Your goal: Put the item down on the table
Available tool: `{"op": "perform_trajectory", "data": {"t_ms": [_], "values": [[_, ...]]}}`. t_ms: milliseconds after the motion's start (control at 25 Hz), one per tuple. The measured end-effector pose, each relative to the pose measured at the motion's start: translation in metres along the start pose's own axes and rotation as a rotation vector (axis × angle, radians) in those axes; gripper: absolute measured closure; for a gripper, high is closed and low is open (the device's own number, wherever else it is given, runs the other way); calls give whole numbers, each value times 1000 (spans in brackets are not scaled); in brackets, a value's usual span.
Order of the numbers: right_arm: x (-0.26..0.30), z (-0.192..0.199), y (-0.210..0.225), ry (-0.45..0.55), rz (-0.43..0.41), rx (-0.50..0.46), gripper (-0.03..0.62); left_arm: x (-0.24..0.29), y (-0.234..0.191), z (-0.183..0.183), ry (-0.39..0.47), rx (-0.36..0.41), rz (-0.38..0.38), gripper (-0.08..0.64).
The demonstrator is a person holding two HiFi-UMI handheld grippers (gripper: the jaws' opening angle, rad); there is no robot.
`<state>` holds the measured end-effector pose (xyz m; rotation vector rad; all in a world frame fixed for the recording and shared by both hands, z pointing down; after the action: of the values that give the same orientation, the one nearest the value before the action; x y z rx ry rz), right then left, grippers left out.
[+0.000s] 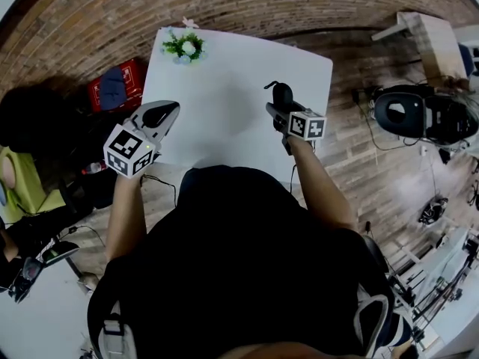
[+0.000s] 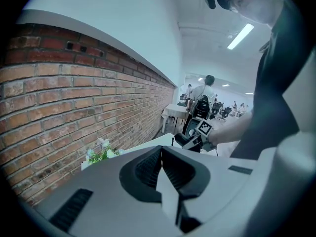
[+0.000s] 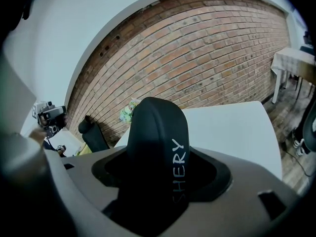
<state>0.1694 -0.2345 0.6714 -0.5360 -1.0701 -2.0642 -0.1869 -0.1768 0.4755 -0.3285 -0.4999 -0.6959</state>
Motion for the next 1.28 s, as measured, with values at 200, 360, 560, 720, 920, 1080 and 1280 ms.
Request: {"op": "perform_trajectory", "data": {"t_ms": [200, 360, 560, 720, 920, 1080, 1280], "values": [[9, 10, 4, -40, 10, -3, 244, -1, -5, 4, -6, -11, -1, 549], [18, 15, 3, -69, 12, -9, 244, -2, -11, 8, -14, -20, 0, 549], [26, 17, 4, -89, 19, -16, 244, -3, -15, 12, -17, -29, -1, 549], [34, 17, 6, -101, 26, -17, 244, -4, -22, 17, -20, -38, -3, 549], [40, 22, 13, -116, 46, -6, 244, -3, -26, 22, -28, -48, 0, 549], [43, 26, 17, -131, 57, -1, 244, -2, -27, 23, -33, -51, 4, 549], [49, 34, 20, -153, 64, 5, 244, 1, -32, 26, -38, -56, 11, 549]]}}
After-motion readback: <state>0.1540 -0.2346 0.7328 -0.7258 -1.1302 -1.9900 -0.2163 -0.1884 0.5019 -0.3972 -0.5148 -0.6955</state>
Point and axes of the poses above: the fingertips, and each gripper's own axes: x forward along the fingers, y to its right, z out of its underside, the point moved 7 cm from there along -x, backward along the fingers, and after that the axes turned 3 degrees about -y, right-handed, at the moved point
